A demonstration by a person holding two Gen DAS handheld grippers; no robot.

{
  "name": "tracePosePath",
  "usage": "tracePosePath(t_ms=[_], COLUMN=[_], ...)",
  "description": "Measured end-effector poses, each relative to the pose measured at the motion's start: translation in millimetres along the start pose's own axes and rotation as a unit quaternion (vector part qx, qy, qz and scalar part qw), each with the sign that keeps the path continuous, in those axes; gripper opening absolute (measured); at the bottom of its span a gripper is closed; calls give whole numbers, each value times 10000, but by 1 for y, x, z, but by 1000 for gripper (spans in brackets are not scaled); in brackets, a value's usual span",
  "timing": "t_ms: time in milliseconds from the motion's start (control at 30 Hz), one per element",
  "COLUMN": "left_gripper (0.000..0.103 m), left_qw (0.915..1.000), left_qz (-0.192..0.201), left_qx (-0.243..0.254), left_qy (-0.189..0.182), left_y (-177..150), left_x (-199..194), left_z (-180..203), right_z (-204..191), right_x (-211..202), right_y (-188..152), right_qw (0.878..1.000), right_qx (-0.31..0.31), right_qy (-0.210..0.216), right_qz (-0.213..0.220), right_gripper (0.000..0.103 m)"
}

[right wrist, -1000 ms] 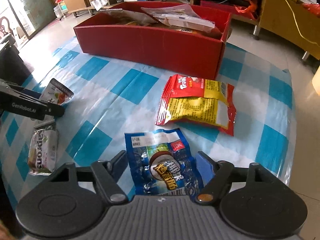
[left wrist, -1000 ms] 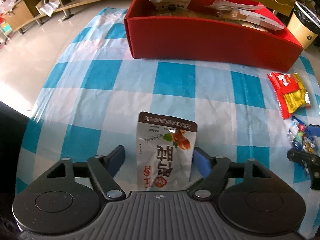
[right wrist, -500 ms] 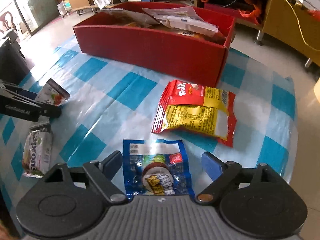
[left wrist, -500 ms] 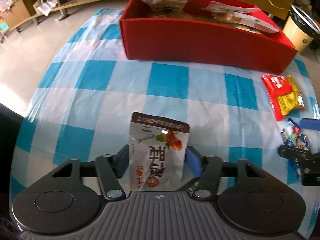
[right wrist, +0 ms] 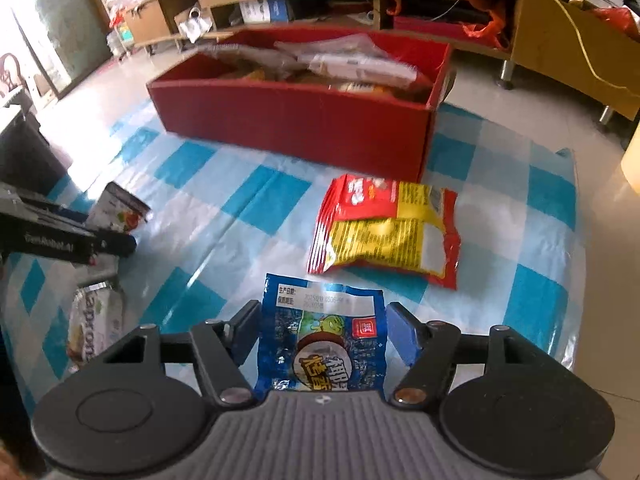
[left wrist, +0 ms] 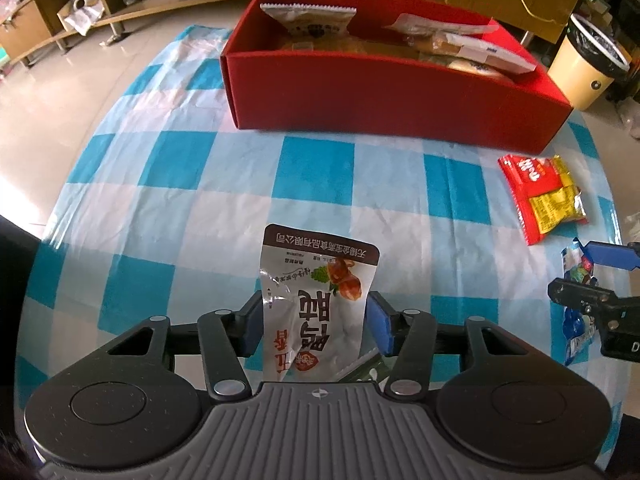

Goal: Organize snacks
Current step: 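Lift the white pouch and blue packet off the cloth with both tools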

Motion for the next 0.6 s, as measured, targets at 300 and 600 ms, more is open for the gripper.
tracePosePath(t_ms=[300, 600], left_gripper=[60, 58], left_qw=[9995, 9995], left_qz=[193, 173], left_qx=[-91, -101], left_qy=[-229, -228], left_y=[12, 14], left_x=[-12, -10], left_z=[5, 6], right_z=[4, 5], right_x=[-13, -15], right_y=[17, 24], right_qw=[9992, 9987], right_qx=[197, 226], right_qy=[184, 210], right_qz=[302, 402], right_gripper=[66, 66])
Point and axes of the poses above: each gripper's, at about its wrist camera, not at the fingertips, and x roughly the way its jaws point, z to its right, y to its top, the point moved 4 cm from there along x, roughly the way its jaws point, and after that the axes turned 4 degrees about -y, right-handed, at the moved point
